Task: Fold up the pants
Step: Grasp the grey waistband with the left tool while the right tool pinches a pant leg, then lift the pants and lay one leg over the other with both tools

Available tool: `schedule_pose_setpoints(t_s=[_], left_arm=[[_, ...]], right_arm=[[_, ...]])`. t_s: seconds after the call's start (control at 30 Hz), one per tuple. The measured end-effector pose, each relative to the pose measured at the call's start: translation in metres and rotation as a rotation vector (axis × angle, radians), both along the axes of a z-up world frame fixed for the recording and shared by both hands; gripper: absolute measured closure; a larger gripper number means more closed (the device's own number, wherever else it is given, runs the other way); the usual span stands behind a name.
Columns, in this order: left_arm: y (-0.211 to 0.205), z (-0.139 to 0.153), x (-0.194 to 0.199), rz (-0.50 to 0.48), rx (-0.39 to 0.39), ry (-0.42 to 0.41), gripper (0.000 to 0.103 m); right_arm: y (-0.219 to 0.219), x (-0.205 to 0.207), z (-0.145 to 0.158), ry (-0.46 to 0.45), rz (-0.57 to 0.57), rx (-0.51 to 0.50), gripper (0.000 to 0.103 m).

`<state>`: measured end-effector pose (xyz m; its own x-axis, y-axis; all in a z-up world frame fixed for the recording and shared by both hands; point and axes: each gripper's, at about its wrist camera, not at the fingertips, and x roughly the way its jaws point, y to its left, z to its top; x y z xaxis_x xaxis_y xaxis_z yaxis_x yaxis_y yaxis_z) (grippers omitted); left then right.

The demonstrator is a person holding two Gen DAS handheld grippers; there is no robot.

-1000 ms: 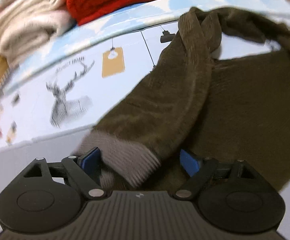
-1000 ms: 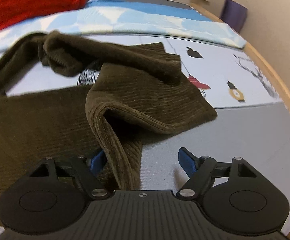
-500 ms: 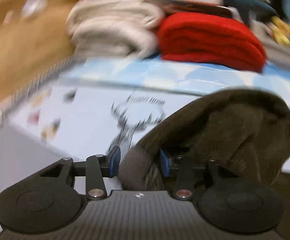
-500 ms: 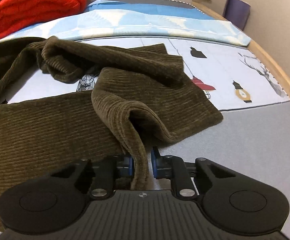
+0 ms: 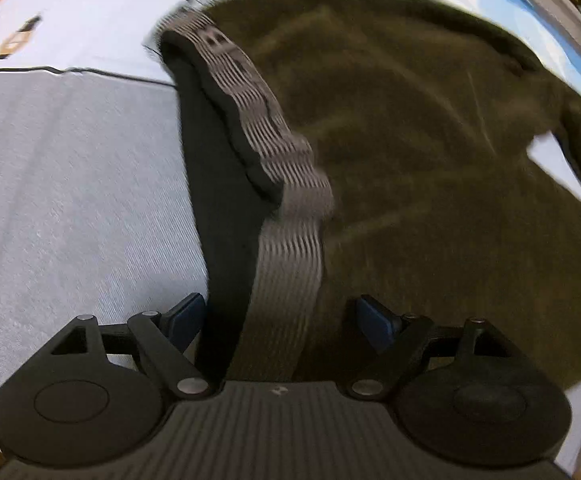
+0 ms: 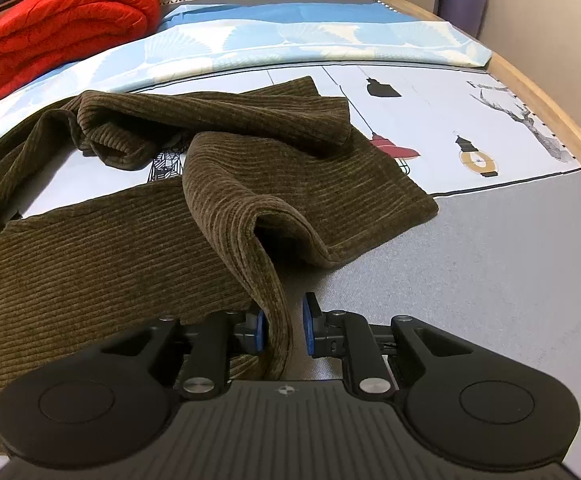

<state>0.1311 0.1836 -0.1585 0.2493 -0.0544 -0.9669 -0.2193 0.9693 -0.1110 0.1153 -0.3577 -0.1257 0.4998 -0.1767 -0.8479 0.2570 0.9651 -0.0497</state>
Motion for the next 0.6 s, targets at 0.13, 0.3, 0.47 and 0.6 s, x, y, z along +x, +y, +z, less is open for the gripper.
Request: schedule_pose_setpoints(t_s=[0.13, 0.3, 0.47, 0.6], left_arm=[[-0.016, -0.002, -0.017, -0.154, 0.092, -0.01, 0.028], [-0.026, 0.016, -0.038, -0.211, 0.148, -0.092, 0.07], [-0.041, 0.039, -0.051, -0.319, 0.321, -0.176, 0.093], [-0.028, 0.047, -0.063, -0.284, 0.389, -0.195, 0.095]], right_arm=[[-0.001, -0.004, 0.005, -0.018, -0.016, -0.01, 0.091], [-0.018, -0.018, 0.015, -0.031, -0.091, 0.027, 0.095], [-0.026, -0.034, 0.019, 0.019, -0.06, 0.057, 0.096], [-0.024, -0.048, 0.006, 0.157, 0.032, 0.163, 0.096]])
